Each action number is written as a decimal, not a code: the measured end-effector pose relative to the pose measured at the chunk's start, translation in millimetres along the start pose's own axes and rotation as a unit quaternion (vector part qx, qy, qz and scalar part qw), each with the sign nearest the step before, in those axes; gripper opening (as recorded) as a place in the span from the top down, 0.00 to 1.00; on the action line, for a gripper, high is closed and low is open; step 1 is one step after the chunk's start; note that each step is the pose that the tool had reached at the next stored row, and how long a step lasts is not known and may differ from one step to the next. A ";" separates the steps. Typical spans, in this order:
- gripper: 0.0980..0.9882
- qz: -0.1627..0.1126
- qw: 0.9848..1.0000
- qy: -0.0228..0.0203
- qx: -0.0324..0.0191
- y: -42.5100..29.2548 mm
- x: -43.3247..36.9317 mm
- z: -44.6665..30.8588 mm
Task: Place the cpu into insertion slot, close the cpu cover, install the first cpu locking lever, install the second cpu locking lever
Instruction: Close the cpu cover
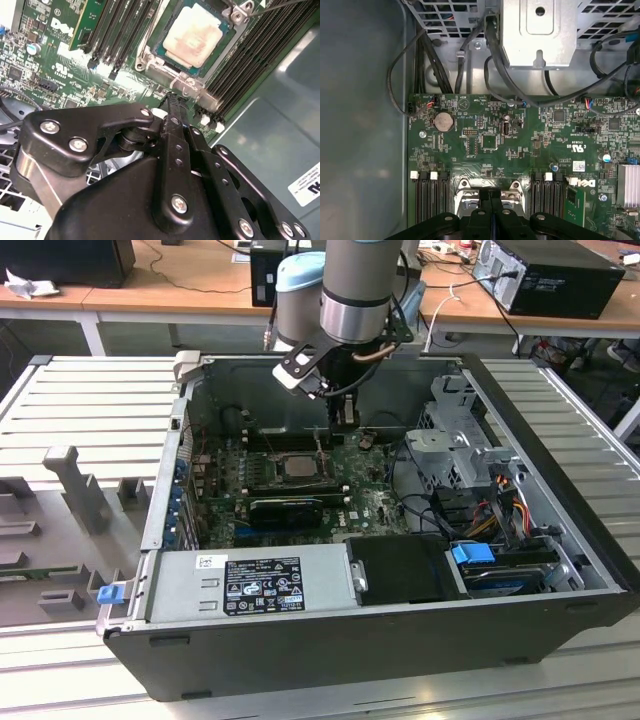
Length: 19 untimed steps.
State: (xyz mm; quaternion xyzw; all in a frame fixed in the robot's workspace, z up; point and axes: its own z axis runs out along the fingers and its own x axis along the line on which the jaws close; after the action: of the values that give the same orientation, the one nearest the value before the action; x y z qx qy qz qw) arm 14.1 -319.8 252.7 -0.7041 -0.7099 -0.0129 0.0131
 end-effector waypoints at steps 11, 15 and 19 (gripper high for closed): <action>0.99 -0.008 1.000 0.000 0.000 -20.3 -0.3 13.9; 0.99 -0.009 1.000 0.000 0.000 -37.4 -0.3 15.4; 0.99 -0.009 1.000 0.000 0.000 -44.9 -0.2 15.5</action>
State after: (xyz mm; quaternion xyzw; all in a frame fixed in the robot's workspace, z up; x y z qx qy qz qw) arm -30.8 -319.7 237.2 -0.6974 -0.7164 -0.0129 0.0133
